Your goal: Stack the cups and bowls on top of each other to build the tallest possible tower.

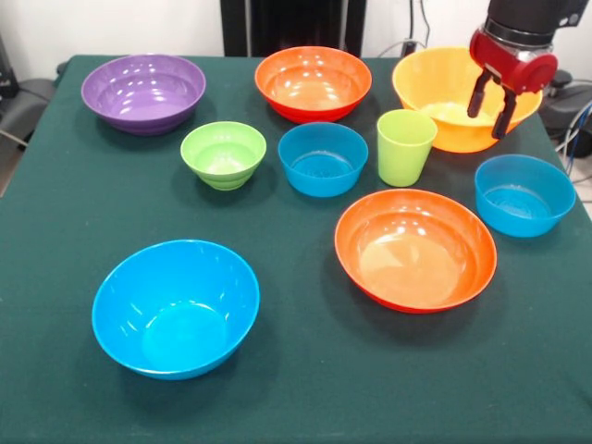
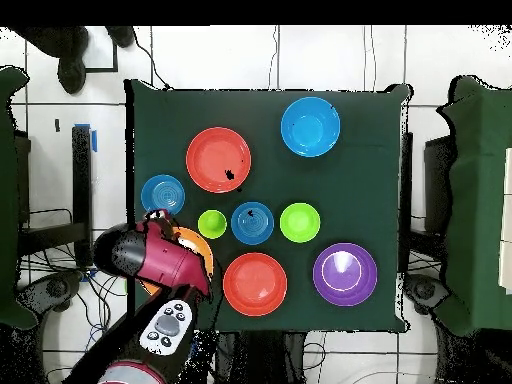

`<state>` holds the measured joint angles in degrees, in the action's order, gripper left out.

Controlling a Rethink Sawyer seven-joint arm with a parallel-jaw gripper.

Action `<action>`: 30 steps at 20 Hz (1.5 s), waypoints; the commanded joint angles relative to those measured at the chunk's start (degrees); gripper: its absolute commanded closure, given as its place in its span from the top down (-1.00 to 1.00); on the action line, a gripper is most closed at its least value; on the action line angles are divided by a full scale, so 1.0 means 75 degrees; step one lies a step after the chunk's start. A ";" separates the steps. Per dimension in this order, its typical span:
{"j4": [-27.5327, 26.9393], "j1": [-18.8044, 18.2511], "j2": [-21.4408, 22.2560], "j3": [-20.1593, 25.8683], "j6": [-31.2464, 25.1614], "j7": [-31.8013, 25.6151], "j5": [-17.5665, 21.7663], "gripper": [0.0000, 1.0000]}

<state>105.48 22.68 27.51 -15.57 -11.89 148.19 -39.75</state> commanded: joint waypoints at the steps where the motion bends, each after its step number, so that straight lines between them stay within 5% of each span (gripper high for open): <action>1: -0.0342 0.0178 -0.0540 0.0493 0.0092 0.1653 -0.0355 1.00; 18: -0.0793 0.0725 -0.1138 -0.0180 -0.0581 0.1748 -0.0431 1.00; 29: -0.0950 0.0577 -0.1296 -0.0176 -0.0542 0.1267 -0.0180 1.00; 30: -0.0984 0.0541 -0.1298 -0.0161 -0.0564 0.1174 -0.0124 -1.00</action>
<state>102.40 27.84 19.82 -20.46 -12.03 148.22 -40.50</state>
